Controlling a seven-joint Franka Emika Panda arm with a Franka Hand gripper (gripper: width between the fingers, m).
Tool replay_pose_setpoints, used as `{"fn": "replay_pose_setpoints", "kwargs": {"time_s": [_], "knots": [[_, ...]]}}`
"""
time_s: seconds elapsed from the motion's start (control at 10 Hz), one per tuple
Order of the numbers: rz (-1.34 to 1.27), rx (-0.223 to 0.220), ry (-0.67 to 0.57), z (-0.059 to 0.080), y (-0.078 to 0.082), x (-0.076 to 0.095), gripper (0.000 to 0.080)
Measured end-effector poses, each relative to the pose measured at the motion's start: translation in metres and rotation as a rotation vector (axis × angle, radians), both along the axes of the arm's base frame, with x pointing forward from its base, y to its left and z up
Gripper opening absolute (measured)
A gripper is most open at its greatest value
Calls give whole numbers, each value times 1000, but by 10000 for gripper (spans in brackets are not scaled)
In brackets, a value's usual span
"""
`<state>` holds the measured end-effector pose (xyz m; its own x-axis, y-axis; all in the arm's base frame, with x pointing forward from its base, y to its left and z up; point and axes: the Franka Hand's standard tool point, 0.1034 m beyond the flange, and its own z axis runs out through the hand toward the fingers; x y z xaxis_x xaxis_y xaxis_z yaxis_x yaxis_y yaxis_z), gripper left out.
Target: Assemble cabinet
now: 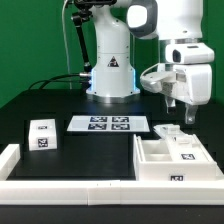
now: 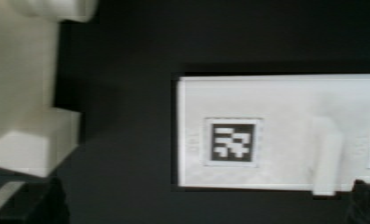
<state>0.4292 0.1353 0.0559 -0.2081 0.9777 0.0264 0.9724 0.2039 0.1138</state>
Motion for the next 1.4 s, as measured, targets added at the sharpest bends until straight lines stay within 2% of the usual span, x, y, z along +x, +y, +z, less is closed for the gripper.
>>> {"fn": "replay_pose_setpoints", "kwargs": {"time_s": [0.2,0.6,0.8,1.1,1.2,1.3,1.4], "knots": [[8,-1,36,-13,0,-18,797],[14,25,66,-35,7,-32,797],[8,28,79,-41,4,-36,797],[0,30,91,-46,1,-40,398],[-3,33,91,-47,0,-40,398],[-5,34,90,-47,0,-39,197],[-6,33,87,-46,0,-38,67]]}}
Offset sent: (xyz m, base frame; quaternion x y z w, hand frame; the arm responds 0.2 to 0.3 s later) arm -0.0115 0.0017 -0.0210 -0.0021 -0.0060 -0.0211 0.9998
